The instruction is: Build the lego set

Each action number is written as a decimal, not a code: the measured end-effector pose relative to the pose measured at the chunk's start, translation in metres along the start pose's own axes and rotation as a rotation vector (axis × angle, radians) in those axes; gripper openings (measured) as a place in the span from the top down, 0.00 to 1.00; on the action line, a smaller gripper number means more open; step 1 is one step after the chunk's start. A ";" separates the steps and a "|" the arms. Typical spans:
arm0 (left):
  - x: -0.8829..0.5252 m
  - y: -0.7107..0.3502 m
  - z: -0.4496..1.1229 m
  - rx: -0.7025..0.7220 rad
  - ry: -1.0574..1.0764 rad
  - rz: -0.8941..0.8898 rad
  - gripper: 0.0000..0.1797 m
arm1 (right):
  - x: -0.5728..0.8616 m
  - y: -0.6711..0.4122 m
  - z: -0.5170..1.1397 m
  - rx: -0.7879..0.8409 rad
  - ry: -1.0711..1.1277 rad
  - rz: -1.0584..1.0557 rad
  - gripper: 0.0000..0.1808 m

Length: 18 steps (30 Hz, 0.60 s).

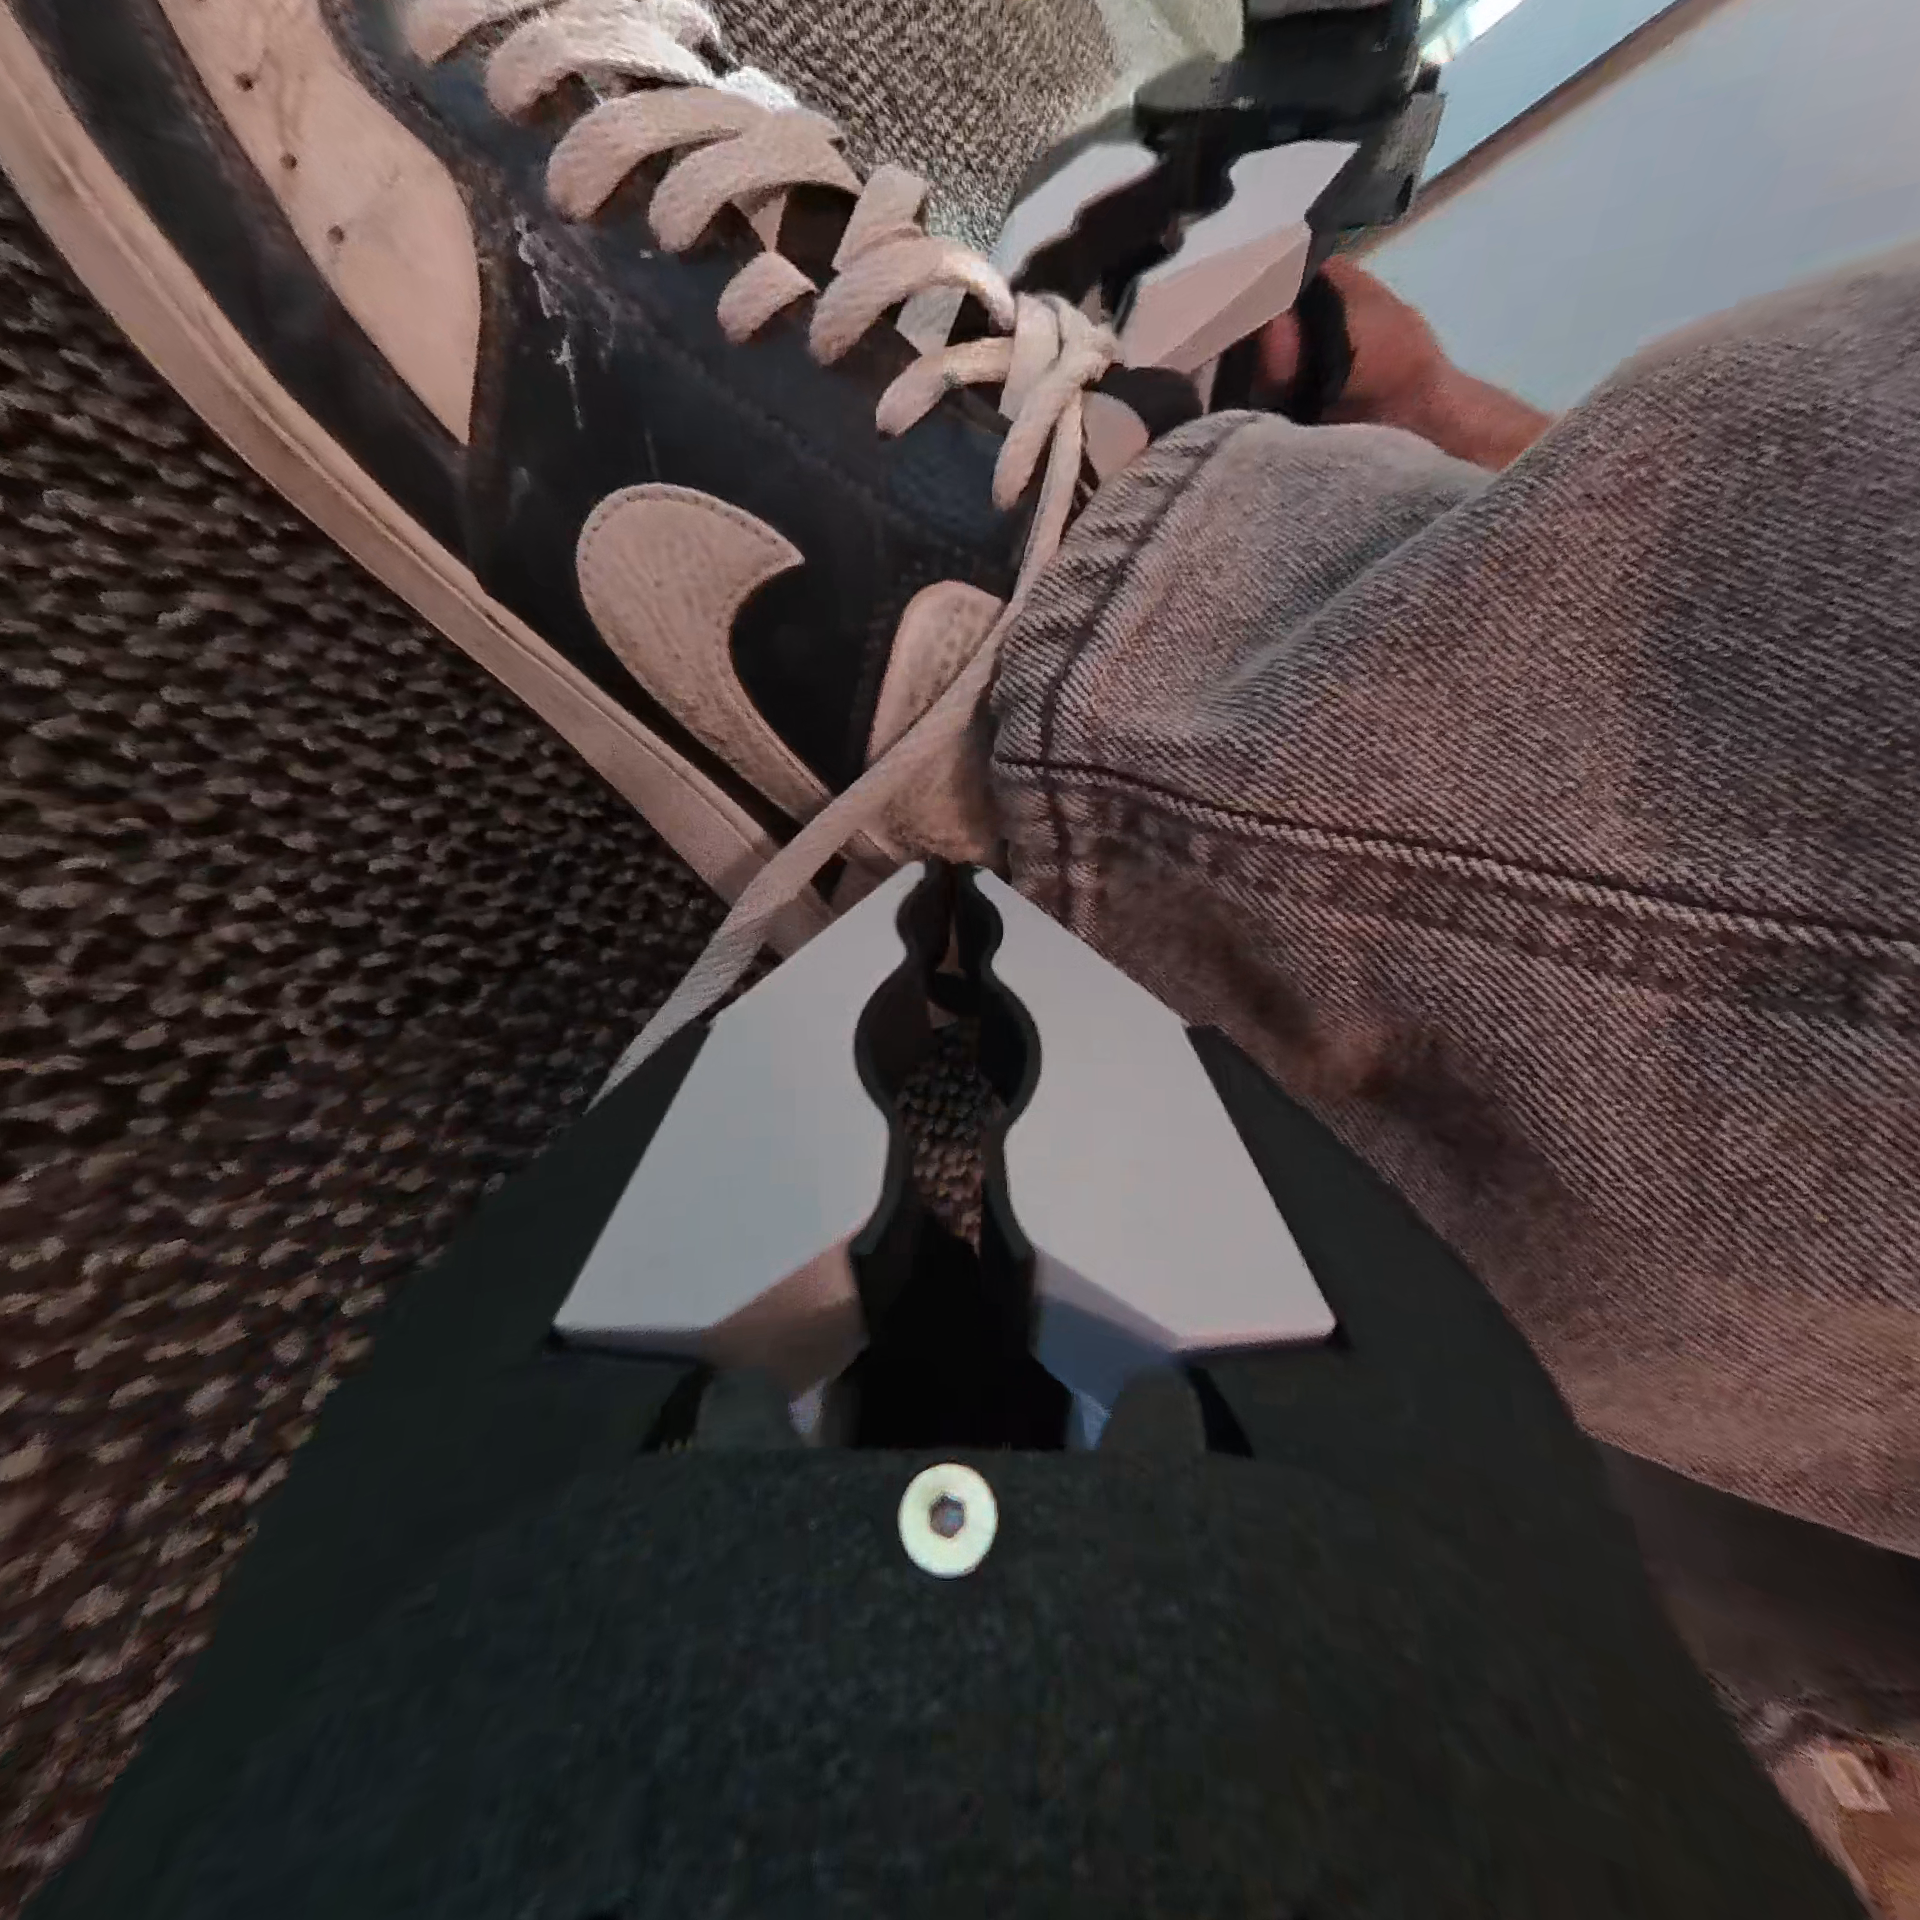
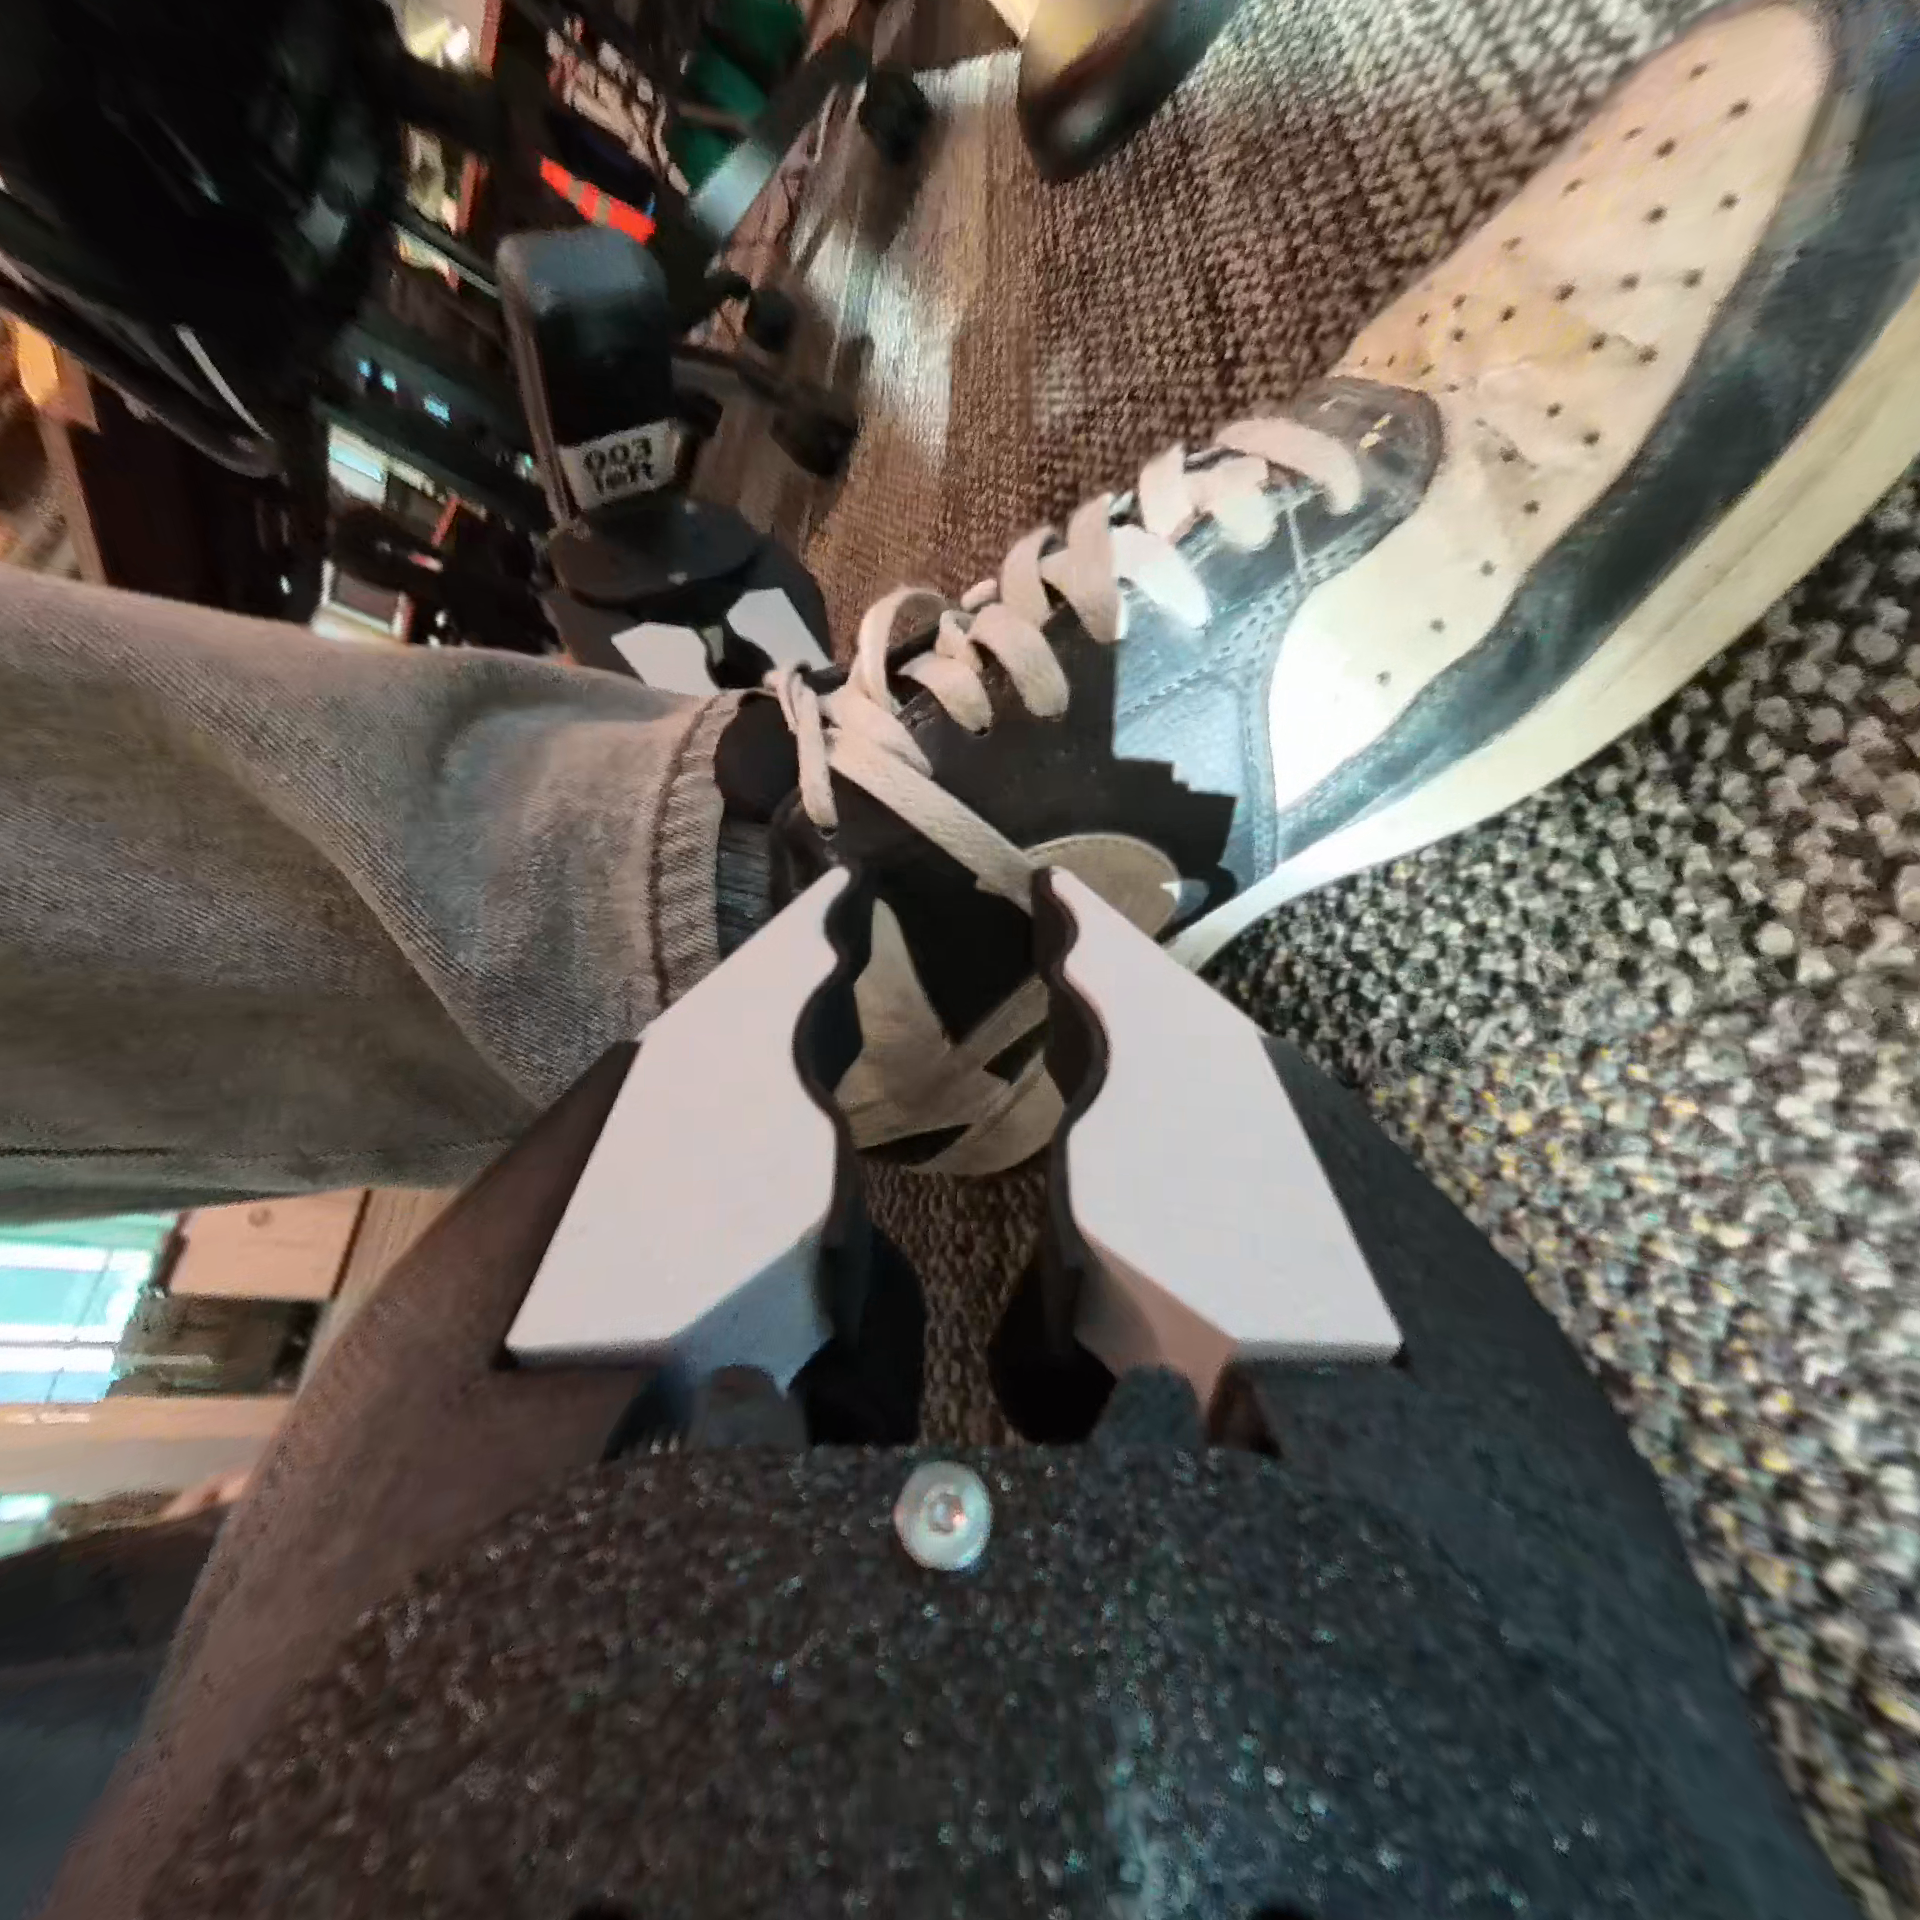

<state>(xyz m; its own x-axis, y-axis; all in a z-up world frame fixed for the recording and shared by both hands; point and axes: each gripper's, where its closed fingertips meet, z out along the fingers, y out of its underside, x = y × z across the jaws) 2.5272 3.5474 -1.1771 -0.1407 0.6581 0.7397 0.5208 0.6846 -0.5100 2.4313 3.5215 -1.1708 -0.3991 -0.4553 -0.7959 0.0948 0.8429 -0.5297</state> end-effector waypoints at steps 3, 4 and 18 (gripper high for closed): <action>-0.008 -0.018 -0.014 0.084 -0.055 -0.017 1.00 | -0.002 0.008 0.000 -0.029 0.009 0.011 1.00; -0.014 -0.031 -0.024 0.147 -0.080 -0.046 1.00 | -0.002 0.008 -0.001 -0.034 0.021 0.023 1.00; 0.014 -0.056 0.003 -0.089 -0.032 0.088 0.84 | -0.069 -0.056 -0.027 0.286 0.110 -0.108 1.00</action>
